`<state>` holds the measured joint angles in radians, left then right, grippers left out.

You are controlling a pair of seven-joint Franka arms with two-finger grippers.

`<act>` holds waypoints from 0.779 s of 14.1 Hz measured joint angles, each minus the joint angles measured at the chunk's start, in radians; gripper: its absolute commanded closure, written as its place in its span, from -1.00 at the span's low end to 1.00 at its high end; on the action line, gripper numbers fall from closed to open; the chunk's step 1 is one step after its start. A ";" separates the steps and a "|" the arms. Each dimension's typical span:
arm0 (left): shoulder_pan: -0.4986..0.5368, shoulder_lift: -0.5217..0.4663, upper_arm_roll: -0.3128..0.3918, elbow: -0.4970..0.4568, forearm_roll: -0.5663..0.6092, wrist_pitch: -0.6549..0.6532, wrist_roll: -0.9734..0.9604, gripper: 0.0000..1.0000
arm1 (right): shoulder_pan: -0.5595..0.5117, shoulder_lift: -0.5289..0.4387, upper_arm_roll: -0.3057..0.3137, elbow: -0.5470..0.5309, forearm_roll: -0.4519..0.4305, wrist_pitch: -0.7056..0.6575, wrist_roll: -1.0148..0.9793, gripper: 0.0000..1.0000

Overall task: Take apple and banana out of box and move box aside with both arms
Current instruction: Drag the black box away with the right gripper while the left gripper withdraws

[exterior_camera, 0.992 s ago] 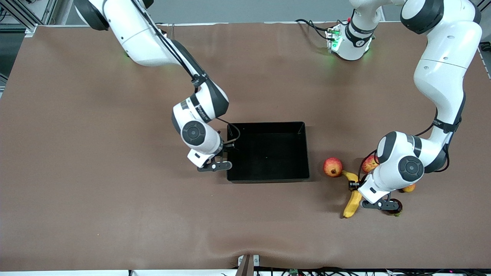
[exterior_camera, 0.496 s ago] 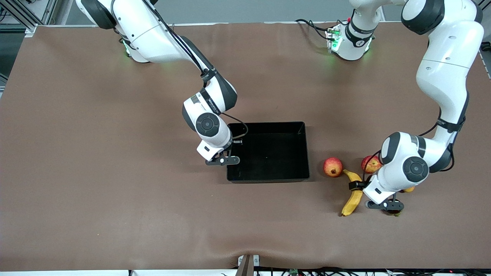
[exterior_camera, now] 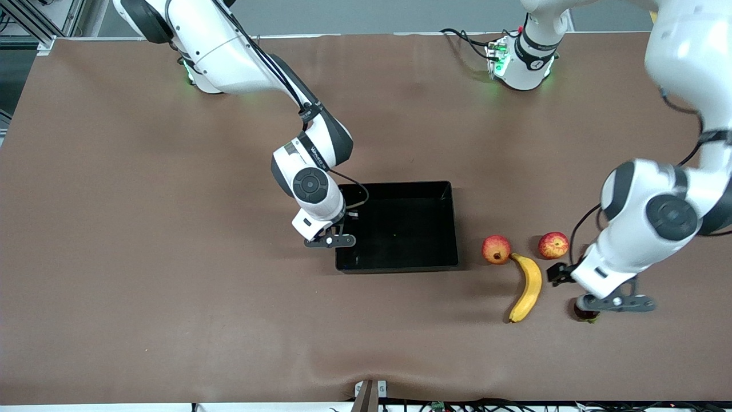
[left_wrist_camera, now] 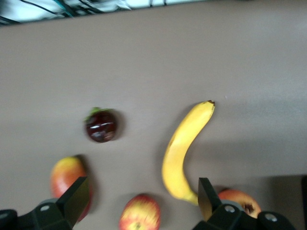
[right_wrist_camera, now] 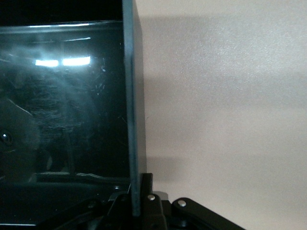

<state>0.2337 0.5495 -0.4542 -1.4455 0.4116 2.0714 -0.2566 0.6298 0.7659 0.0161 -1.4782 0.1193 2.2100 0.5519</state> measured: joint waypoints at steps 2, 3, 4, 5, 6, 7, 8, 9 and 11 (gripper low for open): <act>0.001 -0.086 0.000 0.001 0.000 -0.057 0.000 -1.00 | -0.003 -0.001 -0.001 0.001 0.000 -0.001 0.000 1.00; 0.000 -0.127 -0.001 0.001 -0.002 -0.103 0.000 -1.00 | -0.005 -0.005 -0.003 0.003 0.000 -0.003 0.000 1.00; 0.000 -0.167 -0.002 0.001 -0.008 -0.151 0.000 -1.00 | -0.010 -0.016 -0.007 0.007 -0.001 -0.014 0.002 1.00; 0.002 -0.204 -0.002 0.001 -0.026 -0.194 0.000 -1.00 | -0.020 -0.035 -0.014 0.011 -0.005 -0.042 0.006 1.00; 0.005 -0.239 -0.001 0.001 -0.055 -0.233 0.000 -1.00 | -0.035 -0.060 -0.018 0.015 -0.007 -0.076 0.007 1.00; 0.007 -0.273 -0.001 0.001 -0.091 -0.270 0.000 -1.00 | -0.059 -0.093 -0.020 0.017 -0.007 -0.116 0.006 1.00; 0.008 -0.305 0.000 0.001 -0.124 -0.304 0.000 -1.00 | -0.088 -0.128 -0.021 0.017 -0.009 -0.161 0.005 1.00; 0.008 -0.336 0.001 0.000 -0.157 -0.340 0.000 -1.00 | -0.120 -0.162 -0.022 0.017 -0.010 -0.202 -0.003 1.00; 0.016 -0.394 0.005 0.000 -0.214 -0.419 0.000 -1.00 | -0.186 -0.216 -0.023 0.017 -0.011 -0.275 -0.044 1.00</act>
<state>0.2493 0.1560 -0.4496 -1.4456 0.1972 1.6525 -0.2566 0.4433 0.5495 -0.0068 -1.4612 0.1083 1.9348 0.5084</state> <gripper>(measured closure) 0.000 0.969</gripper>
